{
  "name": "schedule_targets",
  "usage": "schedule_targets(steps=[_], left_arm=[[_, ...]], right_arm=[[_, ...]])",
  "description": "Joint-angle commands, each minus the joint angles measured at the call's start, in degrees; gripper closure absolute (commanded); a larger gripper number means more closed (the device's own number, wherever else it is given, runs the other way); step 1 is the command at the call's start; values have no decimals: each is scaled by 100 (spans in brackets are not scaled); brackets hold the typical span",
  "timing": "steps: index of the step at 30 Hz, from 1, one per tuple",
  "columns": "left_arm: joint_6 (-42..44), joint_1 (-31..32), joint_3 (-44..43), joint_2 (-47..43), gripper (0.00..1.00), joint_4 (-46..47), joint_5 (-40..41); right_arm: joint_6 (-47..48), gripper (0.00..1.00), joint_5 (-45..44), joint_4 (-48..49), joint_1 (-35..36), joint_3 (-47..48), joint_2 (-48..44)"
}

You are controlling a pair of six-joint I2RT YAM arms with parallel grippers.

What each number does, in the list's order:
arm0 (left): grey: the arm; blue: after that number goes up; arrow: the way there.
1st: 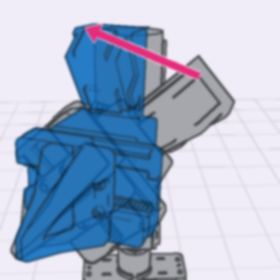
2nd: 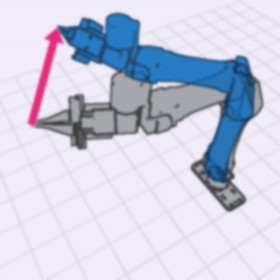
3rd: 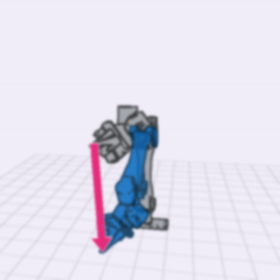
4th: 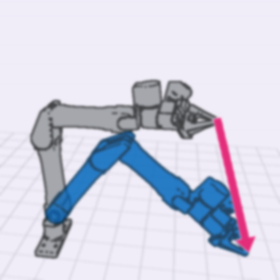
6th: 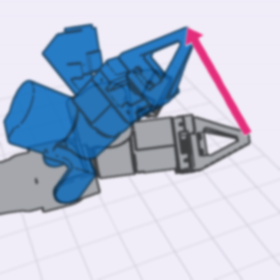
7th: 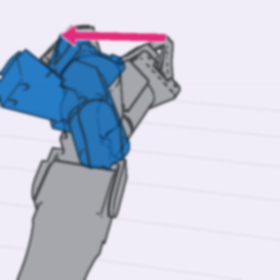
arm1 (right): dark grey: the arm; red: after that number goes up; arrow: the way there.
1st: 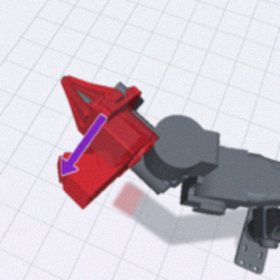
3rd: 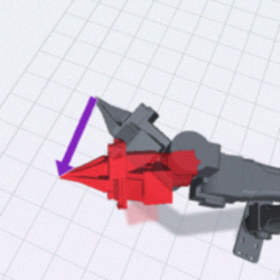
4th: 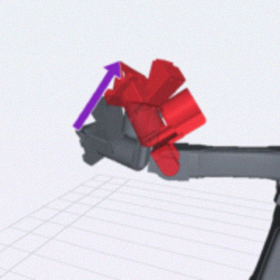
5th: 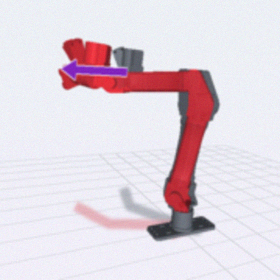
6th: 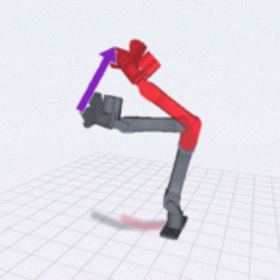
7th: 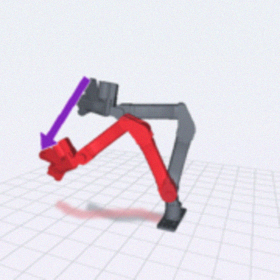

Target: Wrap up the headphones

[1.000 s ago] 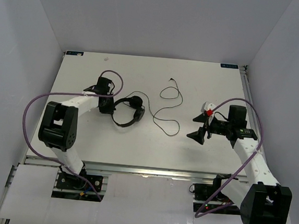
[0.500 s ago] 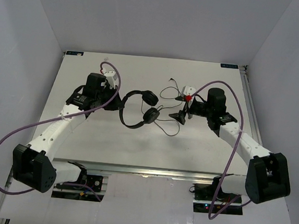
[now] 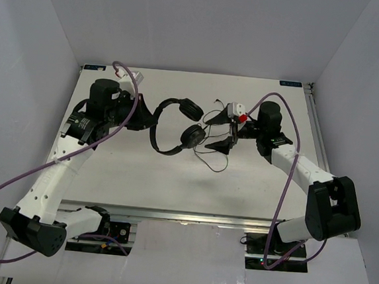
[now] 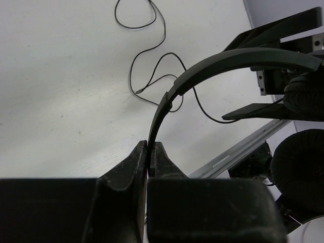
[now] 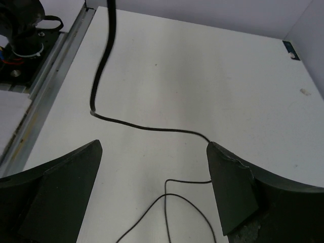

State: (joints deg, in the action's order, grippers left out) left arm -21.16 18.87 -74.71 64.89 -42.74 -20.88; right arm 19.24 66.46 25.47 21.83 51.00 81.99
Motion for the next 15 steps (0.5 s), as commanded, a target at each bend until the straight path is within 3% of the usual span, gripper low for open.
schedule_targets(steps=[1, 12, 15], left_arm=[[-324, 20, -670, -229, 100, -147, -433], [-786, 20, -1229, -143, 100, 53, -1107], [-940, 20, -1294, -148, 100, 223, -1241]], right_arm=[[1706, 10, 345, -1235, 73, 832, 160], [2126, 10, -369, -1467, 591, 1124, 390], [2094, 2, -314, -1515, 716, 1181, 475]])
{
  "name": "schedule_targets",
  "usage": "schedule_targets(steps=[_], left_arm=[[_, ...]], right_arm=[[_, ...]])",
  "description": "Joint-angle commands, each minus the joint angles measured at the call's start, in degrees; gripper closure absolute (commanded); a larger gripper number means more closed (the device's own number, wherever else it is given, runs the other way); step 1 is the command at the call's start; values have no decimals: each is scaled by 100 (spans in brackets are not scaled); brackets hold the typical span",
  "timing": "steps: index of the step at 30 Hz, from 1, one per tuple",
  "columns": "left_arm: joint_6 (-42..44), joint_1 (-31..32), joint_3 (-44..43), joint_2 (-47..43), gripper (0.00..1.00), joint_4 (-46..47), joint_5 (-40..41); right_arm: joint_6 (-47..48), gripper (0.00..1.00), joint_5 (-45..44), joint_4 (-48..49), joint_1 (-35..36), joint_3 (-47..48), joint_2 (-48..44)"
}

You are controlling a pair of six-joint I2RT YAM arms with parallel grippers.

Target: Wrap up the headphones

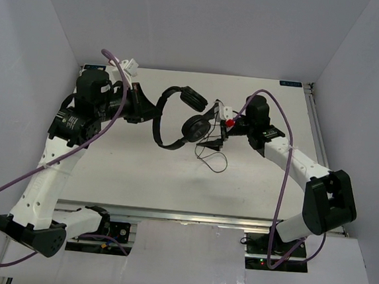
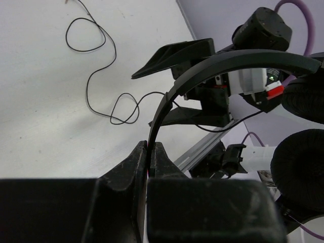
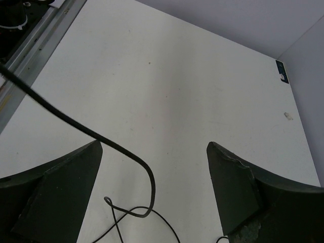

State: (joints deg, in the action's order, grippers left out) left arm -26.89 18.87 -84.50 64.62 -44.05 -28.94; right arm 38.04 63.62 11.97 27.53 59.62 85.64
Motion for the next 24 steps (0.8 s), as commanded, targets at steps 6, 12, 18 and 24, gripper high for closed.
schedule_targets(steps=[6, 12, 18, 24], left_arm=[[-900, 20, -524, -77, 100, 933, -296], [-1328, 20, -686, 72, 100, 1462, -169], [-1333, 20, -1036, 172, 100, 1484, 155], [-1296, 20, -1023, 155, 100, 1438, 112]], right_arm=[[-668, 29, 150, 837, 180, -316, -65], [-2111, 53, 330, 2111, 200, -884, -395], [-2272, 52, 123, 2179, 200, -1162, -546], [-2271, 41, -74, 2045, 191, -1170, -632]])
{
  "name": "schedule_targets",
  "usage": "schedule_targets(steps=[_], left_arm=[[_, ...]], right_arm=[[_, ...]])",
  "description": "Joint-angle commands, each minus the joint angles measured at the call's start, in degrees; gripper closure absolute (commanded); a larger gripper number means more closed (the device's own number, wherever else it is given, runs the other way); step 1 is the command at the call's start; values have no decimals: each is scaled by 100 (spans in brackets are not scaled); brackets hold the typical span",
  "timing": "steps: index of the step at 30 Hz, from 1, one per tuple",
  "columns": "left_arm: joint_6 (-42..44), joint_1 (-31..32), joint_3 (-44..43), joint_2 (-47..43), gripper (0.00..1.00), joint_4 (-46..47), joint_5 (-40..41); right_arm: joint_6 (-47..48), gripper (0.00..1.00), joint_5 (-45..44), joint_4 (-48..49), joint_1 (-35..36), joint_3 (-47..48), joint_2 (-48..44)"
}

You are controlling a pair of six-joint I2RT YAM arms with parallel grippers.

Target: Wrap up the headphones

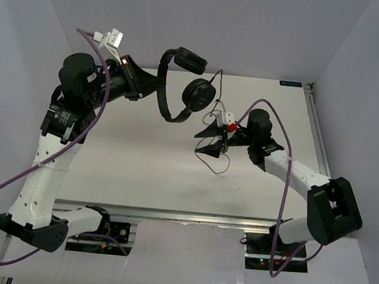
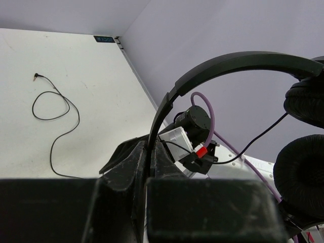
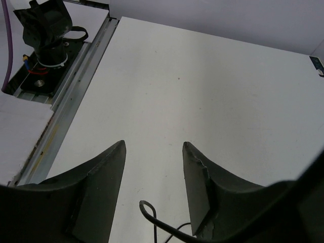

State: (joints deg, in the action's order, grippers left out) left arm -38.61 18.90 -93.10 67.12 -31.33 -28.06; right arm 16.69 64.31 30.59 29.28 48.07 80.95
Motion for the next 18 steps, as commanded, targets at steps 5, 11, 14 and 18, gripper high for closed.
schedule_targets(steps=[5, 11, 14, 18], left_arm=[[-69, 18, -19, -195, 100, 147, -14], [-24, 18, 66, -249, 100, 92, -96], [4, 18, 101, -294, 100, 84, -83], [6, 18, 117, -280, 100, 78, -170]], right_arm=[[-226, 34, -214, 164, -26, 69, -136], [-307, 25, -271, 148, -185, 154, -72], [-383, 24, -210, 149, -301, 208, -43], [-440, 24, -29, 163, -396, 259, 15]])
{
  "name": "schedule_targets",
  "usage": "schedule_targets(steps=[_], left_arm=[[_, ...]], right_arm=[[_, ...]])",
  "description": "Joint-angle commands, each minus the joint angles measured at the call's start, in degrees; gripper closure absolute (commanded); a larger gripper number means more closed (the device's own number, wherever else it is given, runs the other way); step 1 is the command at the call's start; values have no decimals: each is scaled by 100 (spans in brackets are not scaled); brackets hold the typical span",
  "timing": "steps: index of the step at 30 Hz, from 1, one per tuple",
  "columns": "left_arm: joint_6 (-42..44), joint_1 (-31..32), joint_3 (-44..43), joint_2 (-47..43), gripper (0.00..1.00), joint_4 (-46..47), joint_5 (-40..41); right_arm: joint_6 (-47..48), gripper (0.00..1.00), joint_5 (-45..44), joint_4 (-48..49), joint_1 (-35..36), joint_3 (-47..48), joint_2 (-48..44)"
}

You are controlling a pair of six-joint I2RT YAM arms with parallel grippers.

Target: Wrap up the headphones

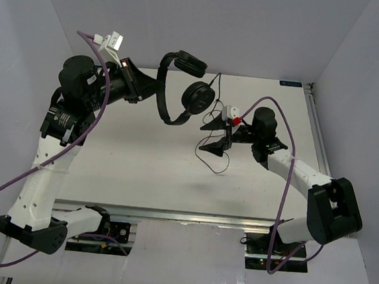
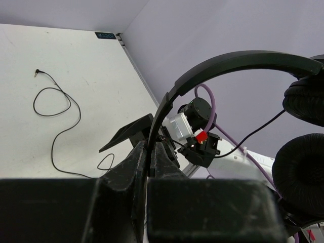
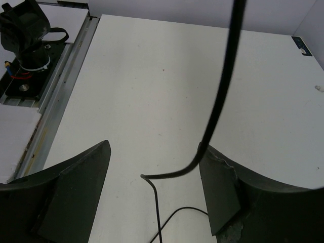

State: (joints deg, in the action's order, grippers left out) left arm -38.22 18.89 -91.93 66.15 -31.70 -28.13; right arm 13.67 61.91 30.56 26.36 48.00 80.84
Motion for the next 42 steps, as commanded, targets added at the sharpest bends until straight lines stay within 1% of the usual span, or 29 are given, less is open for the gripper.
schedule_targets(steps=[1, 3, 5, 7, 11, 12, 14, 15, 16, 17, 18, 19, 20, 22, 24, 25, 26, 28, 30, 31, 32, 33, 36, 38, 40, 42], left_arm=[[-37, 19, 0, -172, 100, 112, -202], [-44, 19, 8, -164, 100, 120, -219], [-18, 19, 8, -164, 100, 111, -228], [-14, 19, 21, -164, 100, 116, -219], [6, 19, 27, -152, 100, 111, -96], [2, 19, 32, -143, 100, 111, -50], [-1, 19, 42, -123, 100, 119, 80], [-10, 19, 57, -111, 100, 116, 212], [-26, 19, 73, -101, 100, 111, 374], [-57, 19, 89, -96, 100, 111, 571], [-121, 19, 124, -77, 100, 114, 787], [-211, 19, 174, -47, 100, 119, 1018], [-281, 19, 236, -22, 100, 146, 1312], [-573, 19, 531, 29, 100, 380, 1608], [-713, 19, 769, 93, 100, 709, 1881], [-781, 19, 920, 196, 100, 814, 2042], [-804, 19, 1019, 280, 100, 926, 2263], [-737, 19, 1123, 523, 100, 1095, 2672], [-530, 19, 1079, 888, 100, 1111, 2897], [-418, 36, 1048, 1044, 100, 1107, 2976], [-274, 65, 1008, 1222, 100, 1105, 3026], [-112, 102, 966, 1418, 100, 1099, 3069], [381, 279, 844, 1955, 100, 967, 3176], [650, 373, 792, 2295, 100, 855, 3229], [907, 439, 832, 2507, 100, 772, 3279], [1078, 480, 963, 2647, 100, 774, 3261]], right_arm=[[-150, 24, 286, 172, -123, 282, 59], [-203, 26, 404, 201, -140, 306, 108], [-471, 29, 567, 474, -140, 282, 139], [-1074, 34, 646, 1094, -140, 189, 186], [-1832, 48, 692, 1790, -140, 73, 241], [-1954, 53, 697, 1898, -140, 36, 246], [-2108, 62, 631, 2022, -132, -21, 233], [-2025, 68, 536, 1762, -135, -14, 177], [-1838, 75, 404, 1333, -141, 23, 110], [-1478, 84, 208, 678, -146, 115, 48], [-1007, 89, -44, -70, -123, 257, -2], [-449, 92, -341, -890, -78, 438, -43], [-73, 92, -888, -1506, -37, 715, -77], [586, 92, -1726, -2804, 61, 1077, -115], [934, 92, -2686, -3555, 152, 1340, -208], [1188, 92, -3401, -3976, 256, 1423, -270], [1394, 92, -3871, -4237, 353, 1485, -373], [1879, 92, -4853, -4541, 591, 1493, -613], [2475, 92, -6103, -4683, 911, 1426, -748], [2940, 92, -6903, -4713, 1031, 1374, -800], [3231, 92, -7429, -4705, 1153, 1296, -868], [3433, 92, -7732, -4676, 1291, 1219, -952], [4331, 92, -8278, -4425, 1675, 999, -1195], [4696, 92, -8470, -4390, 1803, 1000, -1226], [4880, 92, -8467, -4583, 1840, 1250, -1161], [4926, 92, -8219, -4900, 1874, 1561, -1097]])
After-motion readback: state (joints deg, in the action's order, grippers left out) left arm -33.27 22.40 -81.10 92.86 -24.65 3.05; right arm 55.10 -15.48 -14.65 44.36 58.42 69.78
